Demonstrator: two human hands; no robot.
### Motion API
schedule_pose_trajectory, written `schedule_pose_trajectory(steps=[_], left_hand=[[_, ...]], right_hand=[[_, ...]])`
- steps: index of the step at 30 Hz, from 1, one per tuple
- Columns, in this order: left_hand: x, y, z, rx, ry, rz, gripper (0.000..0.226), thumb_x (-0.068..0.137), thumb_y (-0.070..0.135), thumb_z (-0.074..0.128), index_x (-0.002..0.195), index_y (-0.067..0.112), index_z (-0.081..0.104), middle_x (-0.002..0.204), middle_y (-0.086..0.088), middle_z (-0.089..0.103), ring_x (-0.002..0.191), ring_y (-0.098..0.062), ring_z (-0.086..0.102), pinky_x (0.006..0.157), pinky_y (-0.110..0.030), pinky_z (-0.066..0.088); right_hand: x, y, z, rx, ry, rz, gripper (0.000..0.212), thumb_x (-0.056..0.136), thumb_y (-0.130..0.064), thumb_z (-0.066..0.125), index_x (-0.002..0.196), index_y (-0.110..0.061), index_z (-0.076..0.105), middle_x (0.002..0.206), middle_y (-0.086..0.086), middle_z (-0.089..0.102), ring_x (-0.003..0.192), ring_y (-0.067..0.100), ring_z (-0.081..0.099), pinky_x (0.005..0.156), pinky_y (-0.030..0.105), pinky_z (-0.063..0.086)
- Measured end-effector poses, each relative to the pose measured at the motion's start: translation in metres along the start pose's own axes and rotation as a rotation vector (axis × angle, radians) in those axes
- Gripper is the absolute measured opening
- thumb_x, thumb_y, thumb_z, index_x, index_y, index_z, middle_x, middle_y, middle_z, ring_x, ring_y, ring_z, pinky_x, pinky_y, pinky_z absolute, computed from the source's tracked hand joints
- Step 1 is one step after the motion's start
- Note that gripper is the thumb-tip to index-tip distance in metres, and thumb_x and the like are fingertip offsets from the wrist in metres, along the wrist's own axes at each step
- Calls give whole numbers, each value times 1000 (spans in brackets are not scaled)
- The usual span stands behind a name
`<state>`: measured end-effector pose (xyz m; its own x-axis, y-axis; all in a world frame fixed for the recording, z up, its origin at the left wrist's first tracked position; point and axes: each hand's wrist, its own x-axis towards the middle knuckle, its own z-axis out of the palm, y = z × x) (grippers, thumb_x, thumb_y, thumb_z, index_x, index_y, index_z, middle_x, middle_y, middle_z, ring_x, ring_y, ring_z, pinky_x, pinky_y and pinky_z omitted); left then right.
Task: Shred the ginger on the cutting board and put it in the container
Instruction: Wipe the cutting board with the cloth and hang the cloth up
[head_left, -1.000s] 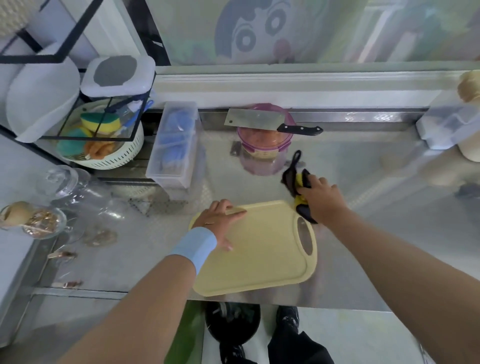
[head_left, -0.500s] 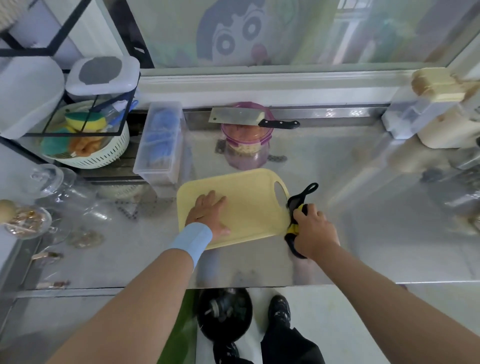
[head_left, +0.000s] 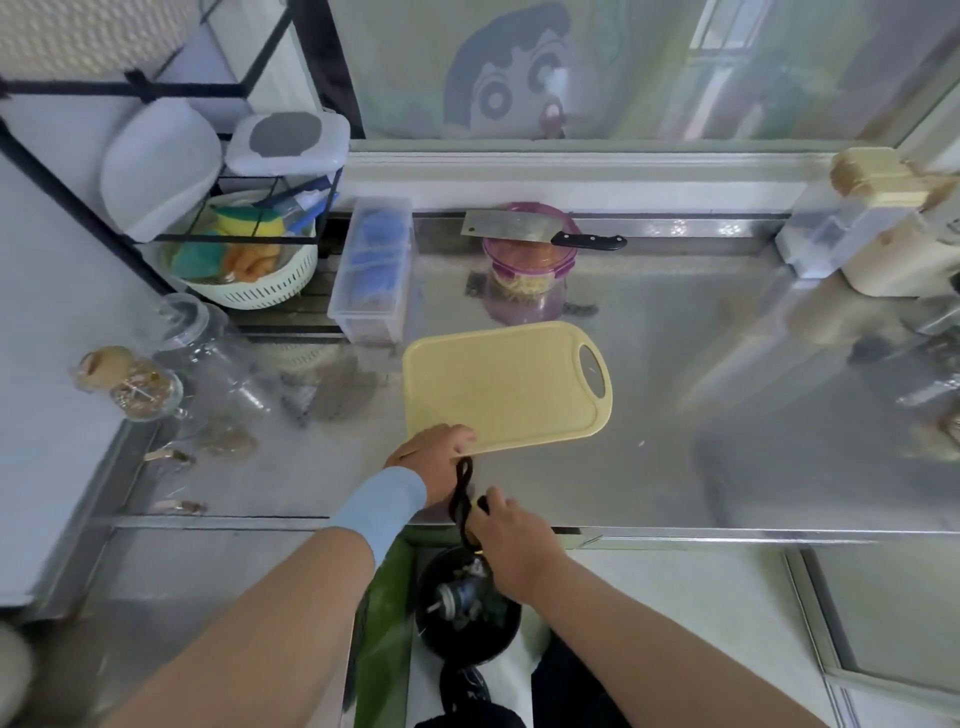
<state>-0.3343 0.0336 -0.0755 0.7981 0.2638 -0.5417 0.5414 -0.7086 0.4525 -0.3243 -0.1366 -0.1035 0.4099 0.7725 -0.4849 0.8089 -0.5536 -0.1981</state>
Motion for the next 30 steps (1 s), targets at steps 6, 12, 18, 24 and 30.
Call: schedule_pose_trajectory(steps=[6, 12, 18, 24, 30], left_hand=[[-24, 19, 10, -383, -131, 43, 38, 68, 54, 50, 104, 50, 61, 106, 11, 68, 102, -18, 62, 96, -44, 49], [11, 48, 9, -14, 5, 70, 49, 99, 40, 36, 148, 39, 31, 157, 10, 24, 142, -18, 27, 113, -40, 29], [49, 36, 20, 456, -91, 13, 57, 101, 39, 30, 154, 36, 7, 162, 9, -11, 149, -17, -4, 115, -46, 22], [64, 48, 14, 559, 117, -21, 34, 95, 36, 42, 128, 29, 42, 133, -2, 37, 117, -26, 39, 89, -37, 34], [98, 89, 16, 460, 131, 196, 41, 90, 26, 52, 130, 35, 48, 128, 5, 41, 117, -20, 36, 88, -29, 33]], right_hand=[[-10, 21, -51, 377, 214, 114, 33, 81, -18, 57, 114, -20, 52, 107, 0, 46, 92, 32, 58, 72, 34, 45], [-13, 106, -91, 446, 439, 417, 32, 88, -14, 50, 118, -21, 58, 121, -1, 49, 102, 30, 56, 88, 39, 49], [0, 190, -66, 302, 285, 673, 61, 91, -8, 56, 147, -29, 42, 141, 4, 37, 128, 31, 37, 96, 48, 47], [5, 153, -20, 167, 256, 441, 54, 82, -10, 57, 131, -30, 50, 136, 0, 39, 119, 28, 39, 92, 38, 39], [13, 177, -54, 617, 474, 410, 41, 70, -6, 73, 108, -20, 70, 111, 1, 59, 102, 28, 58, 86, 34, 51]])
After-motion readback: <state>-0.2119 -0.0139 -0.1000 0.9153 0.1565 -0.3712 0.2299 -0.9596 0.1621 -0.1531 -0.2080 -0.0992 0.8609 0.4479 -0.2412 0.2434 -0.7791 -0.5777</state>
